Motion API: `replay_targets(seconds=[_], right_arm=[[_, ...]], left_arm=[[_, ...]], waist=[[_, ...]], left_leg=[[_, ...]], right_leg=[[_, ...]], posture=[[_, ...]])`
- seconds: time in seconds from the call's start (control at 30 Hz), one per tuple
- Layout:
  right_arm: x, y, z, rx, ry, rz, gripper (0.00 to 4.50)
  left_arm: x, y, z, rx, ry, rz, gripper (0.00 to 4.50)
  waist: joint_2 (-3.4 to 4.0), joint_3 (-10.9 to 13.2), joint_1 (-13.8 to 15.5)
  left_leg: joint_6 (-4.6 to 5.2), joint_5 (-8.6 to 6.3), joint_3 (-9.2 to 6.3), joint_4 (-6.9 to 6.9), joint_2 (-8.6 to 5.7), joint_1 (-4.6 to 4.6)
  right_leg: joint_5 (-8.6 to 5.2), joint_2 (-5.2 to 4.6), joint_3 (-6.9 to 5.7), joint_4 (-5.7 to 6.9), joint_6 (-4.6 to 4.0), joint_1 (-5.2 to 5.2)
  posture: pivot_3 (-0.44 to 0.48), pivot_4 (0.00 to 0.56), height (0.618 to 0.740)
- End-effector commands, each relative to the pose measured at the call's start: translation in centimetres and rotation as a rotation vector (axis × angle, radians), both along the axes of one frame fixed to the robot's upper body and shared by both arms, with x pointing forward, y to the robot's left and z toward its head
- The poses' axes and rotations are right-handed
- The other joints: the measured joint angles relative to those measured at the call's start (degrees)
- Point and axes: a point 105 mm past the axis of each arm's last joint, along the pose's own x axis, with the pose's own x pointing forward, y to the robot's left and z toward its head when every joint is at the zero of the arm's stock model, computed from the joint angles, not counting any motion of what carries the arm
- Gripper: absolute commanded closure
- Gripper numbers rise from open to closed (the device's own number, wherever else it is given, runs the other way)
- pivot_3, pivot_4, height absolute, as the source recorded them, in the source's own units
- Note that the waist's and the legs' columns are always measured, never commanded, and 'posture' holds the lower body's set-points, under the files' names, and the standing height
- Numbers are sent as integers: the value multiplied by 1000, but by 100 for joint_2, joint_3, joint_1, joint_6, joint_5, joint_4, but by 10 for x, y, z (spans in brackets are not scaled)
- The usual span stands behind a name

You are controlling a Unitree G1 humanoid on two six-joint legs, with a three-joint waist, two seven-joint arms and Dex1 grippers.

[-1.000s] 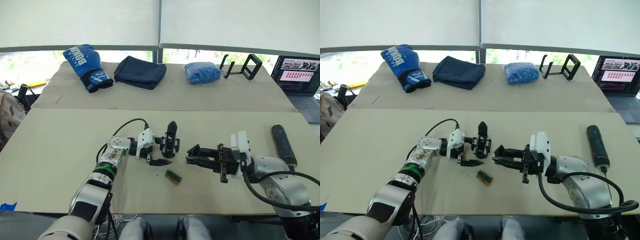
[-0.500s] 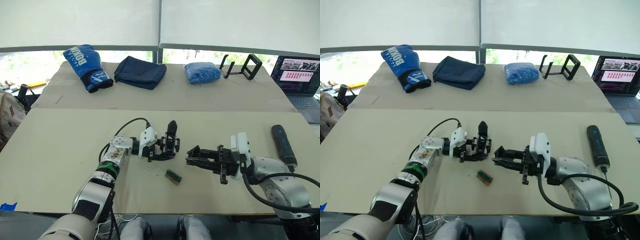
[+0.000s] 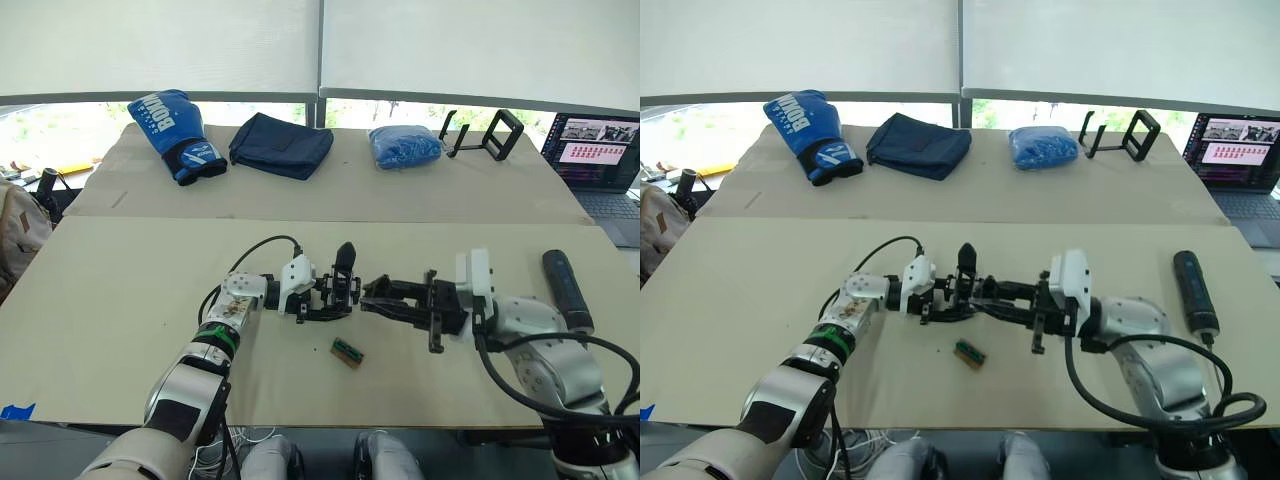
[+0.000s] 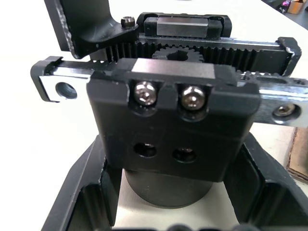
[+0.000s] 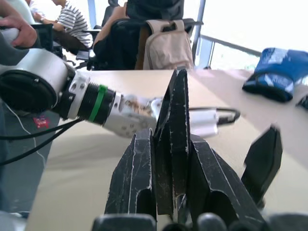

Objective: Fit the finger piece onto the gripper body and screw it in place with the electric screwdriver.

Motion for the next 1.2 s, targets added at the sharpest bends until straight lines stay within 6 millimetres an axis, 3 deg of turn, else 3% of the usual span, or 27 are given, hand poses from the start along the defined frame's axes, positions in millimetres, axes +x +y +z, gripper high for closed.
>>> replay_targets(seconds=[0.03,0.43,1.2], right_arm=[[8,6,2,-14,-42,-3,4069],[26,33,-12,-53,-5,78,4069],[42,33,-20,-82,30,108,4069]], left_arm=[[-1,0,-2,14,-1,-5,2153],[-4,1,-8,28,19,0,2153],[-10,4,-17,46,48,-5,2153]], waist=[[0,0,0],[2,-1,-15],[4,-2,-79]], left_leg=[[0,0,0,0,0,-1],[0,0,4,4,-1,0],[-3,1,4,4,0,4]], right_leg=[[0,0,-1,-1,0,0],[1,1,-2,2,2,3],[1,0,-3,6,3,4]], posture=[[0,150,740],[0,150,740],[0,150,740]])
